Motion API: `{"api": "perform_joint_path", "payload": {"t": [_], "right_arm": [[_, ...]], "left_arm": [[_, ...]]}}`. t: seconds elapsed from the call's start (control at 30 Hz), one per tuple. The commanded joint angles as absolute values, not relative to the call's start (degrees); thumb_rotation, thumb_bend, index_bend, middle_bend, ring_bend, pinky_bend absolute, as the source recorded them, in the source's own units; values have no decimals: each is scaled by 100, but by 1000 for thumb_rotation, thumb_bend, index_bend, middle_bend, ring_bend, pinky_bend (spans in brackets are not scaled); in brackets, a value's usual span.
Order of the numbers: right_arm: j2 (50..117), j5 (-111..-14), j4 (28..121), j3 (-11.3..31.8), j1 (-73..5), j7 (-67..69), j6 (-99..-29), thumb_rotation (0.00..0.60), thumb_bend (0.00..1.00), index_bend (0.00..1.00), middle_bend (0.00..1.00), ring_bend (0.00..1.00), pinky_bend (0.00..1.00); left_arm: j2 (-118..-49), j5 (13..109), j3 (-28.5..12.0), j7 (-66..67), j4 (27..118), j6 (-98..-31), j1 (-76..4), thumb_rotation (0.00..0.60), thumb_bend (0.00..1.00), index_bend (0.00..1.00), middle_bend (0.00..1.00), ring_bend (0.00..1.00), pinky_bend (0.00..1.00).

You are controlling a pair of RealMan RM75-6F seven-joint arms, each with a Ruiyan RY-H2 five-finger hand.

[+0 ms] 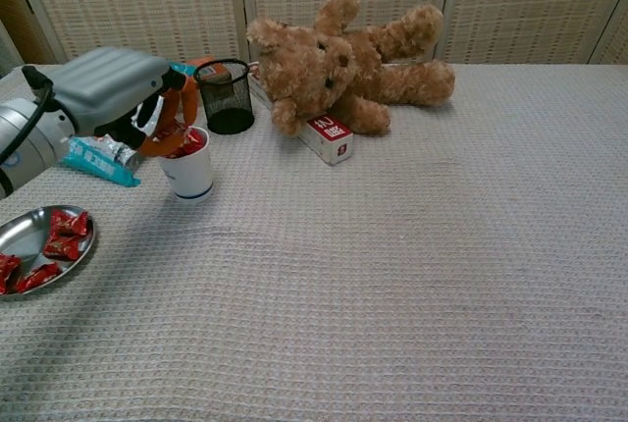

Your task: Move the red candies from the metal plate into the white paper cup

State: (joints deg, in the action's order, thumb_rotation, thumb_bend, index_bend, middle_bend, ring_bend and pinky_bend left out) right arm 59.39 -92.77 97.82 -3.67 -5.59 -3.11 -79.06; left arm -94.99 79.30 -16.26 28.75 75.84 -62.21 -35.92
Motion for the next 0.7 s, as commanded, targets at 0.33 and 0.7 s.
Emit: {"api": "perform_joint_path", "payload": {"t": [0.33, 0.7], "right_arm": [[5920, -9204, 9762, -337, -573, -261, -7861, 600, 50, 0, 0, 0, 0], [5925, -9214, 9782, -341, -569, -309, -7855, 600, 50, 0, 0, 0, 0]], "left_arm": [[-10034, 7731, -1561, 2991, 6768, -6147, -4062, 600, 382, 417, 536, 623, 978], [-9818, 7770, -1417, 2883, 6887, -6460, -4006, 600, 379, 167, 228, 580, 947]]}}
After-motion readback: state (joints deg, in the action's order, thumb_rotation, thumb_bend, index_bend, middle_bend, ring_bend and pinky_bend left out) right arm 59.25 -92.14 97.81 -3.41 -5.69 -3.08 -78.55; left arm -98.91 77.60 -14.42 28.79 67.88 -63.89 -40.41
